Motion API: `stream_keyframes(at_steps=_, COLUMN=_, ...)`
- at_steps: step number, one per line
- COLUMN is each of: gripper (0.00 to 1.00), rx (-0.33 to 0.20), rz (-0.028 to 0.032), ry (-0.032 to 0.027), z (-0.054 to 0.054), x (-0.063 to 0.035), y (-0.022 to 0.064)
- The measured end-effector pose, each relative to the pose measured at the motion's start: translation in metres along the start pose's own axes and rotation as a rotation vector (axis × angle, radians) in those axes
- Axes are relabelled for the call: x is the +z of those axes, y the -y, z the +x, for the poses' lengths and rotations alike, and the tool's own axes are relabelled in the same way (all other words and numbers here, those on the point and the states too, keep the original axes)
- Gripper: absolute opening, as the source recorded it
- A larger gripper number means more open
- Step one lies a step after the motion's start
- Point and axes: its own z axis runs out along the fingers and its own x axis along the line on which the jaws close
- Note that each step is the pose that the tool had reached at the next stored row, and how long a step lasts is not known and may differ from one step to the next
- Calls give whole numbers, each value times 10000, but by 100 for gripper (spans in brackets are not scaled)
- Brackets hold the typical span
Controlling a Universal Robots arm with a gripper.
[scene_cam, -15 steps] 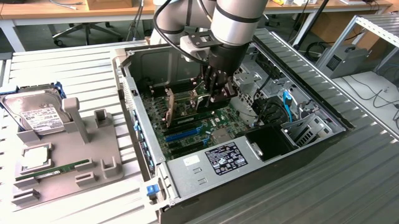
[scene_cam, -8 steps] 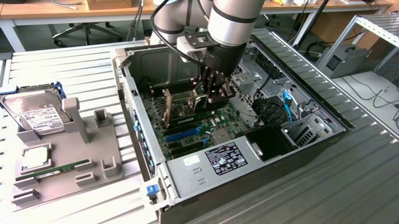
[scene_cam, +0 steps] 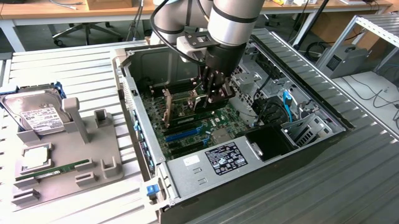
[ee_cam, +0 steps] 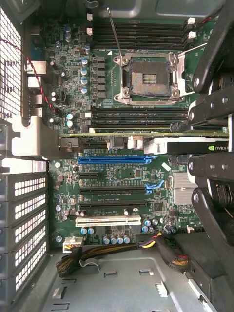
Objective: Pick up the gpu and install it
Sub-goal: 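Insert the gpu into the slot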
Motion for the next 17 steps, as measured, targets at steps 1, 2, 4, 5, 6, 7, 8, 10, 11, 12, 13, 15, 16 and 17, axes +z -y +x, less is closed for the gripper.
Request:
stream_keyframes(at_steps=1, gripper=27, rx=0, rz=0, ry=0, z=0, x=0, y=0)
stream_keyframes(at_steps=2, gripper=27, rx=0, rz=0, ry=0, z=0, x=0, y=0)
stream_keyframes(at_steps=4, gripper=27, rx=0, rz=0, ry=0, z=0, x=0, y=0)
stream_keyframes(at_steps=5, gripper=27, rx=0, rz=0, ry=0, z=0, x=0, y=0)
stream_keyframes(at_steps=6, gripper=27, rx=0, rz=0, ry=0, z=0, x=0, y=0)
stream_keyframes(at_steps=7, gripper=27, rx=0, rz=0, ry=0, z=0, x=0, y=0)
stream_keyframes(at_steps=8, gripper=27, rx=0, rz=0, ry=0, z=0, x=0, y=0)
stream_keyframes(at_steps=10, gripper=27, rx=0, rz=0, ry=0, z=0, x=0, y=0)
stream_keyframes(at_steps=11, gripper=27, rx=0, rz=0, ry=0, z=0, x=0, y=0)
stream_keyframes(at_steps=12, gripper=27, rx=0, rz=0, ry=0, z=0, x=0, y=0)
stream_keyframes(at_steps=13, gripper=27, rx=0, rz=0, ry=0, z=0, x=0, y=-1)
stream_keyframes(at_steps=15, gripper=27, rx=1, rz=0, ry=-1, z=0, x=0, y=-11)
stream_keyframes(at_steps=16, gripper=27, rx=0, rz=1, ry=0, z=1, x=0, y=-36)
stream_keyframes(at_steps=17, gripper=27, rx=-1, rz=1, ry=0, z=1, x=0, y=-39)
